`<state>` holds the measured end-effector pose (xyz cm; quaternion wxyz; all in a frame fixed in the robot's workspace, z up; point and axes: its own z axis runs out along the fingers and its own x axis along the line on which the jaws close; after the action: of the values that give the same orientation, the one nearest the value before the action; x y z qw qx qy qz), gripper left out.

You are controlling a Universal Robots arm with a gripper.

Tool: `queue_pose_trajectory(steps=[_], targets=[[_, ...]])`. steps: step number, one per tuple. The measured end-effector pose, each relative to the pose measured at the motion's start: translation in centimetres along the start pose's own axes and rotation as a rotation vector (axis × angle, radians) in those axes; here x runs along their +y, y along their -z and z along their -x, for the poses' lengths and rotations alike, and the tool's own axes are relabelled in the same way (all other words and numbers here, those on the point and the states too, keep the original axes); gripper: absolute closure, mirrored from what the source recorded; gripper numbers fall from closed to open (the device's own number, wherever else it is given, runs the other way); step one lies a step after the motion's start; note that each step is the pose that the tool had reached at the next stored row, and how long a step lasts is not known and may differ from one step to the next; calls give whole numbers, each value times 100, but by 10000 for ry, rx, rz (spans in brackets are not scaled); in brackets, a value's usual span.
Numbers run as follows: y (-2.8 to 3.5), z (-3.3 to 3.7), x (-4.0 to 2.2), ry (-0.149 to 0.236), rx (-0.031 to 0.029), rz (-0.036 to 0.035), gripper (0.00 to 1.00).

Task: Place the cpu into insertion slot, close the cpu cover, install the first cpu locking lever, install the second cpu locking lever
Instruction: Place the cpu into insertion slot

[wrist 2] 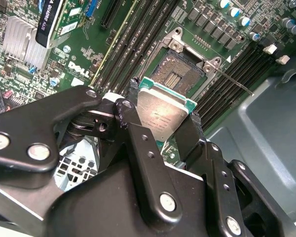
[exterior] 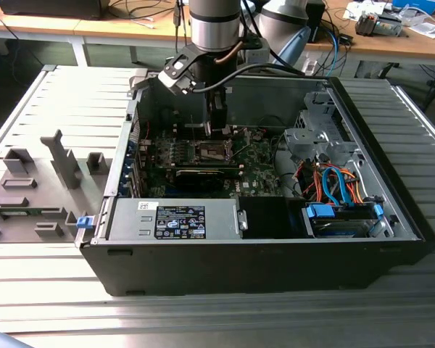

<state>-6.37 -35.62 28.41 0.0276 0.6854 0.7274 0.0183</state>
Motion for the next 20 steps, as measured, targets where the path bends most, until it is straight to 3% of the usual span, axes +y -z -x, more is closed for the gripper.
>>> queue_pose_trajectory(steps=[2, 3, 4, 20], targets=[[-2, 0, 0, 0, -1, 0, 46], [-61, -2, -4, 0, -1, 0, 46], [-162, -3, -10, -1, 0, 0, 46], [-187, -10, -11, 0, -2, 0, 46]])
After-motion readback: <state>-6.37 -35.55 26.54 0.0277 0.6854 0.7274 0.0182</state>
